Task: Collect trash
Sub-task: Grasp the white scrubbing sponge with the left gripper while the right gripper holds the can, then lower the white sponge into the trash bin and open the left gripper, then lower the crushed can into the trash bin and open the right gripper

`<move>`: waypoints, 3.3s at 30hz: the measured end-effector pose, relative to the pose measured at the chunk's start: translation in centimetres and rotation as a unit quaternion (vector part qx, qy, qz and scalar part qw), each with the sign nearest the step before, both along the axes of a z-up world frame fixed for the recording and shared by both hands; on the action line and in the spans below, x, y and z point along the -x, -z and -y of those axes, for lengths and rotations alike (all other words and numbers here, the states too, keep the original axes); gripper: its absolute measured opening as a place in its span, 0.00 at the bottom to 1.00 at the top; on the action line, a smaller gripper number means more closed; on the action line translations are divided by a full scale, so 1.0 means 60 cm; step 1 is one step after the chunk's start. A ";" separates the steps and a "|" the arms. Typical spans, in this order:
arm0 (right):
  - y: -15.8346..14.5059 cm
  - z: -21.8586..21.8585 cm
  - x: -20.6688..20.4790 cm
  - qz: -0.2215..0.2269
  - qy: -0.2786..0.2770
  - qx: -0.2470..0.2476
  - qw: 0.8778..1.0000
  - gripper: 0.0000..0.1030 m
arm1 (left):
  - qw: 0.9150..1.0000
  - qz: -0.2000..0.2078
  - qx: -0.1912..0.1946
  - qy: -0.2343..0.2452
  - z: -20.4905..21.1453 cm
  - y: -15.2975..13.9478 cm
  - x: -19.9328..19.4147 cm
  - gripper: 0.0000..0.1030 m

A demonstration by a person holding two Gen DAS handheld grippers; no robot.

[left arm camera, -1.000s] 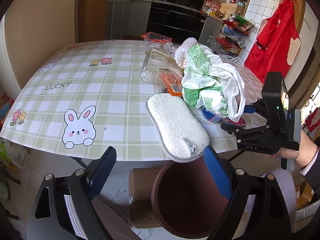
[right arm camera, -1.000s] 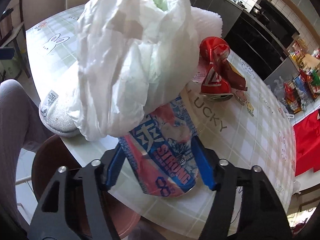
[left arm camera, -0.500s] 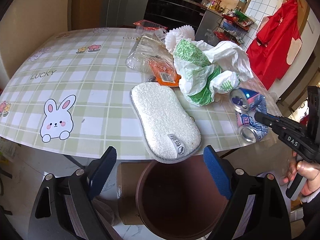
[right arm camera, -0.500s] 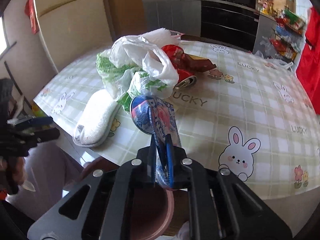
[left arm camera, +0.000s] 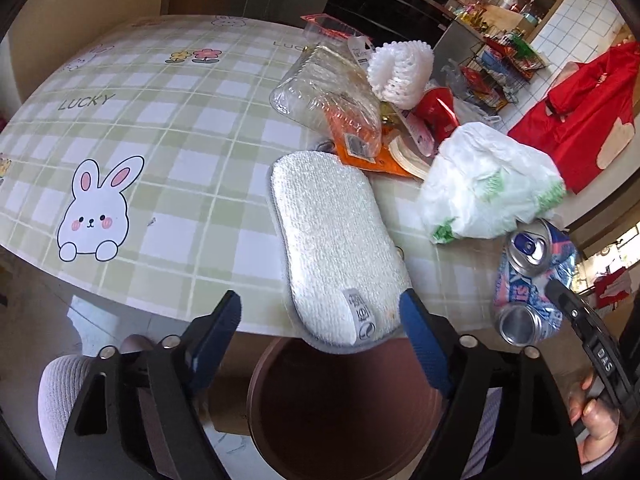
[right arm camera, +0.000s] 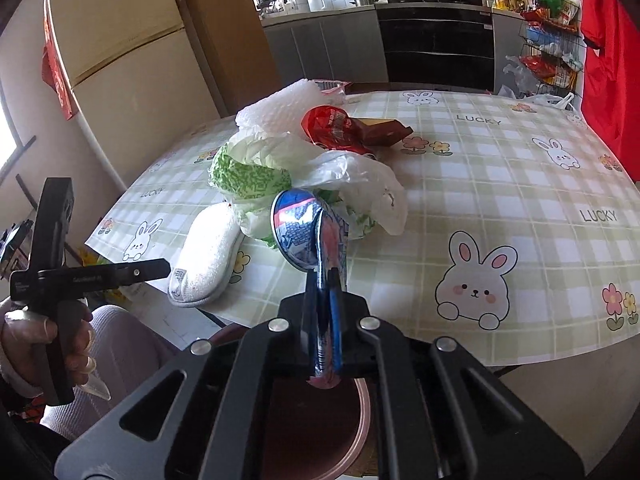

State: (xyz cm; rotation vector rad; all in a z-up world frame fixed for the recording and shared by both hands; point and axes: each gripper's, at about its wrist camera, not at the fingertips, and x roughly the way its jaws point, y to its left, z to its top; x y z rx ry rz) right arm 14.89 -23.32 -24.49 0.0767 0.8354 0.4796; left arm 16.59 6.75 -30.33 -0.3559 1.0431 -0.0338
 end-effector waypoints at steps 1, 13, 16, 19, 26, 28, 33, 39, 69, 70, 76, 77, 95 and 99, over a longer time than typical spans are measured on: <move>0.001 0.001 0.000 0.000 0.000 -0.002 1.000 0.09 | 1.000 -0.002 -0.009 -0.010 0.003 -0.002 -0.011 0.92; 0.009 0.007 0.000 0.000 -0.001 -0.023 1.000 0.09 | 0.991 -0.090 -0.087 -0.049 0.051 0.024 -0.134 0.94; 0.010 0.012 -0.001 -0.001 0.004 -0.031 0.999 0.09 | 0.986 -0.120 -0.106 -0.050 0.055 0.043 -0.153 0.94; 0.011 0.014 -0.001 -0.002 0.005 -0.034 0.999 0.09 | 0.984 -0.122 -0.118 -0.044 0.058 0.051 -0.159 0.95; 0.009 0.012 0.000 -0.003 0.000 -0.031 1.000 0.09 | 0.987 -0.101 -0.120 -0.019 0.057 0.038 -0.128 0.80; 0.008 0.012 0.002 -0.003 0.000 -0.033 0.999 0.09 | 0.991 -0.097 -0.097 -0.014 0.044 0.032 -0.113 0.76; 0.005 0.005 0.004 -0.002 -0.004 -0.031 1.000 0.09 | 0.995 -0.083 -0.041 -0.023 -0.006 0.019 -0.066 0.75; -0.004 -0.002 0.008 -0.002 -0.013 -0.031 0.999 0.09 | 0.999 -0.020 0.014 -0.043 -0.053 -0.029 0.013 0.75; -0.250 0.057 0.161 0.174 0.012 -0.073 0.982 0.09 | 0.970 0.182 -0.028 0.156 0.149 -0.224 0.178 0.76; -0.252 0.059 0.162 0.176 0.011 -0.073 0.982 0.09 | 0.970 0.181 -0.031 0.162 0.154 -0.222 0.178 0.76; -0.240 0.064 0.150 0.170 0.015 -0.073 0.983 0.09 | 0.967 0.171 -0.042 0.184 0.176 -0.208 0.166 0.76; -0.235 0.065 0.145 0.166 0.017 -0.075 0.983 0.09 | 0.967 0.169 -0.042 0.186 0.178 -0.204 0.161 0.77; -0.210 0.059 0.124 0.140 0.014 -0.078 0.987 0.09 | 0.976 0.141 -0.019 0.167 0.151 -0.163 0.122 0.91; -0.210 0.051 0.133 0.134 0.000 -0.085 0.987 0.09 | 0.977 0.178 -0.045 0.112 0.105 -0.206 0.130 0.93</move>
